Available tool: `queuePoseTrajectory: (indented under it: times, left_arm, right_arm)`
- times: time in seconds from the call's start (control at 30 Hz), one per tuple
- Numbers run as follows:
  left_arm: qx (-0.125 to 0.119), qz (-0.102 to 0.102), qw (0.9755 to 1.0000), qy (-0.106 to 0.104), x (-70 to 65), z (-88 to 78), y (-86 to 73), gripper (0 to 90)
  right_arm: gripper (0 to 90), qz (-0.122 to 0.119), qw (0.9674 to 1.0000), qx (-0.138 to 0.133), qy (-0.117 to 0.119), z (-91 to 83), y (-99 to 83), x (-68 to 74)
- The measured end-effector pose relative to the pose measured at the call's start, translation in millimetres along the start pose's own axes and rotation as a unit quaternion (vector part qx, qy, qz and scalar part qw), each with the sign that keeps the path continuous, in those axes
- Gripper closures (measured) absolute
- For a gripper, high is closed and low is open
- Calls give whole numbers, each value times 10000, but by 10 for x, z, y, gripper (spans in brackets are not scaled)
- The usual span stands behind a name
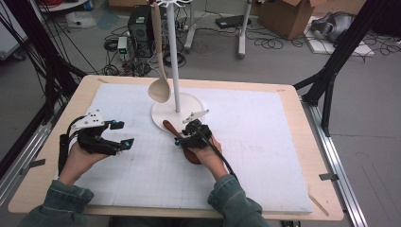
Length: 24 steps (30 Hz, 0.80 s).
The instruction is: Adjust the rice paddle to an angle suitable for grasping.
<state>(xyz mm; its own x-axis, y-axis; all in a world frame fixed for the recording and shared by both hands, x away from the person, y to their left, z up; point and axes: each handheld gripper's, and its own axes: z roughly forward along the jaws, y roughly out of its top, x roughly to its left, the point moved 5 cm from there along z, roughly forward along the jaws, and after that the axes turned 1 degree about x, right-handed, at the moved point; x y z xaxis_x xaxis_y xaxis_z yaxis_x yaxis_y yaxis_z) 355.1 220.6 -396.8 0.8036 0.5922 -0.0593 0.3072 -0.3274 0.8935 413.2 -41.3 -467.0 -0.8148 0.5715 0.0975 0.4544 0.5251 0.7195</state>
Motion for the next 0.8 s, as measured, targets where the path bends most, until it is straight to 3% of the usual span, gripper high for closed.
queuePoseTrajectory:
  times: [0.33, 0.57, 0.8]
  left_arm:
    - [1, 2, 10000, -12, -2, 0, 1, 186]
    - [0, 7, 10000, -24, -5, 3, 1, 186]
    - [3, -5, 10000, -21, -9, 7, 0, 187]
  right_arm:
    - [646, -154, 9995, 245, -123, 95, -23, 25]
    - [714, -102, 9996, 236, -75, 96, -18, 34]
    - [726, -148, 9995, 284, -79, 77, -21, 25]
